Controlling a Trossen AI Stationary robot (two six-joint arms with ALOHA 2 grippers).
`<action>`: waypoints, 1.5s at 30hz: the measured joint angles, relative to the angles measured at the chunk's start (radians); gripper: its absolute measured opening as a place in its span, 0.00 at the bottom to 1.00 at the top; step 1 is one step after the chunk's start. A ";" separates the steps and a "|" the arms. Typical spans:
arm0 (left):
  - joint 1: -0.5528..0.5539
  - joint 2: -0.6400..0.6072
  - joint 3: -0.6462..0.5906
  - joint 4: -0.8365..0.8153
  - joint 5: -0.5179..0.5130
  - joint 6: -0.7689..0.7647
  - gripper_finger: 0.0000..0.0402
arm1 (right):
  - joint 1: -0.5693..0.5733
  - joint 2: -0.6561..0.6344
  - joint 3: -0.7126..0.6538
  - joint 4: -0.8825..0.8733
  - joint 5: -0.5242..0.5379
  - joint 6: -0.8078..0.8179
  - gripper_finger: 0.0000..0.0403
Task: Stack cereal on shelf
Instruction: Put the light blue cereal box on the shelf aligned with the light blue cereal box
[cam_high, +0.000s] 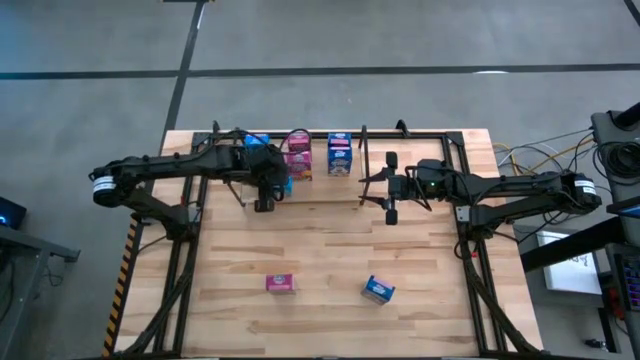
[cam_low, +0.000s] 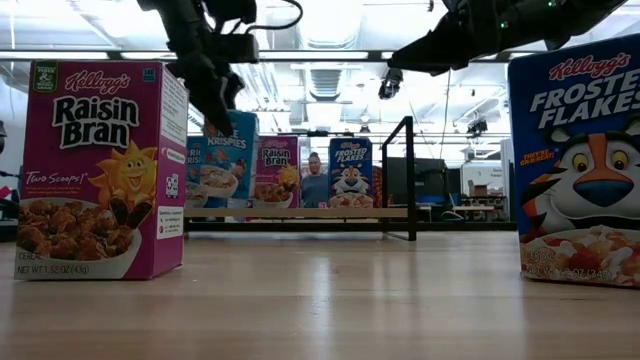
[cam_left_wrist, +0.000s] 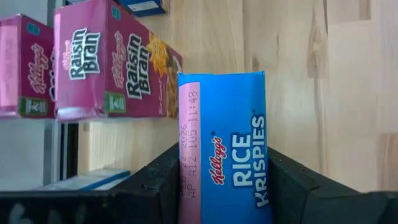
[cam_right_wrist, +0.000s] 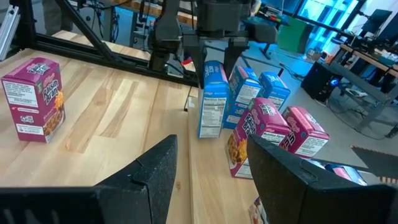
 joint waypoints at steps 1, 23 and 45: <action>0.000 -0.005 0.000 -0.007 0.000 0.000 0.39 | 0.000 0.000 0.000 0.000 0.000 0.000 0.45; 0.014 -0.099 -0.099 -0.057 -0.008 -0.027 0.39 | 0.000 0.000 0.000 0.000 0.000 0.004 0.45; 0.018 -0.157 -0.154 -0.049 -0.082 -0.058 0.39 | 0.000 0.000 0.000 0.001 0.000 0.001 0.45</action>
